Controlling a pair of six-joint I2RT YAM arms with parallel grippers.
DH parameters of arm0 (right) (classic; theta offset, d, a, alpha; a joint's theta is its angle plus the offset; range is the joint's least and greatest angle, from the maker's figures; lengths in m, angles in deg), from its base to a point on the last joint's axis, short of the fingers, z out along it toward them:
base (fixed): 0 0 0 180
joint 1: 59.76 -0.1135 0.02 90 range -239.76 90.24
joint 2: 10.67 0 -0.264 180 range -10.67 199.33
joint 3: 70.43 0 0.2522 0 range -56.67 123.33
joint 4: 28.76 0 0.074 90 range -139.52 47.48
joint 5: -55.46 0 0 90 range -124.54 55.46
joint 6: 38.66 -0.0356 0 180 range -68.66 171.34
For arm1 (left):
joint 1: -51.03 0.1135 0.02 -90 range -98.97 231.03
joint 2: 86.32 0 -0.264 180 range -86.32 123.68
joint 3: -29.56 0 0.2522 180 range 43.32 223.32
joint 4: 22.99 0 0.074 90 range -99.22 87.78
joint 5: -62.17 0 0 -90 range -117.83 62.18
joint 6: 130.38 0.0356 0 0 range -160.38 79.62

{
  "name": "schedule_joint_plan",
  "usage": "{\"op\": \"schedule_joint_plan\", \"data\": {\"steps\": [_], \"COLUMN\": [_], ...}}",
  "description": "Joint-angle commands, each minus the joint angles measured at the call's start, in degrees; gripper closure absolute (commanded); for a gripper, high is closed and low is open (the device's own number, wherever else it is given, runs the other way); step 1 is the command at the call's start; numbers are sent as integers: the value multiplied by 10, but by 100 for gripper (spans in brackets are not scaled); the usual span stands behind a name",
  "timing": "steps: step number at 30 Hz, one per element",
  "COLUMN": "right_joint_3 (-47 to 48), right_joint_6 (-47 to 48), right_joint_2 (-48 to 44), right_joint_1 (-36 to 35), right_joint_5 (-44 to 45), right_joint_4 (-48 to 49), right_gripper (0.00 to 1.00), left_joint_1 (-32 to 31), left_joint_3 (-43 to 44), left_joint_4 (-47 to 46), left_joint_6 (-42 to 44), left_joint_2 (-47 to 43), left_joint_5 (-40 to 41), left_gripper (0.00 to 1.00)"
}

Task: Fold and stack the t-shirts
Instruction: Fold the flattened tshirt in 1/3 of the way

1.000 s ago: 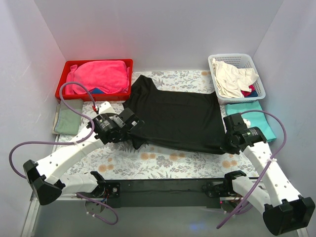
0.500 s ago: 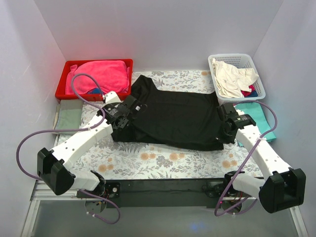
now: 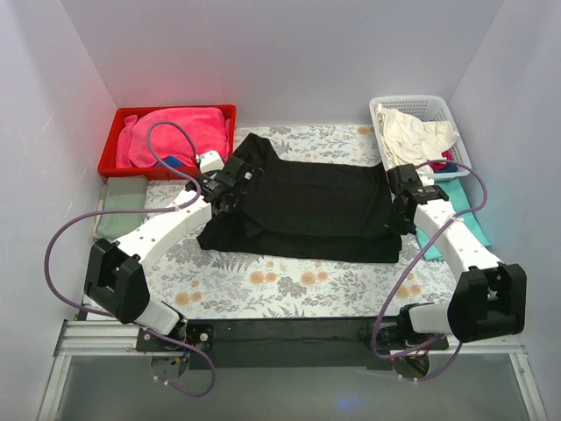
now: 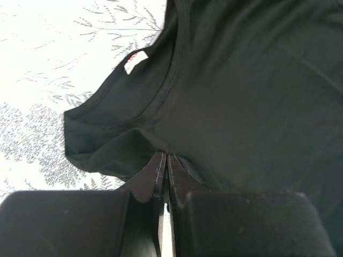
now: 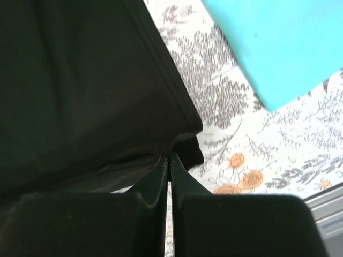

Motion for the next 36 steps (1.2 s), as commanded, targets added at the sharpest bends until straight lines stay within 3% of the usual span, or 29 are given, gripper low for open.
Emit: {"op": "schedule_joint_plan", "data": {"steps": [1, 11, 24, 27, 28, 30, 36], "right_joint_3": [42, 90, 64, 69, 76, 86, 141], "right_joint_6": [33, 65, 68, 72, 75, 77, 84], "right_joint_2": [23, 123, 155, 166, 169, 179, 198], "right_joint_1": [21, 36, 35, 35, 35, 36, 36], "right_joint_5": [12, -14, -52, -48, -45, -42, -35], "right_joint_4": [48, 88, 103, 102, 103, 102, 98], "right_gripper": [99, 99, 99, 85, 74, 64, 58], "left_joint_1": [6, 22, 39, 44, 48, 55, 72], "left_joint_3": [22, 41, 45, 50, 52, 62, 114], "left_joint_4": [-28, -47, -61, -75, -80, -99, -151], "left_joint_6": [29, 47, 55, 60, 66, 74, 104], "left_joint_2": [3, 45, 82, 98, 103, 125, 198], "left_joint_5": [-1, -7, -21, -24, -24, -29, -18], "left_gripper": [100, 100, 100, 98, 95, 91, 81]}}
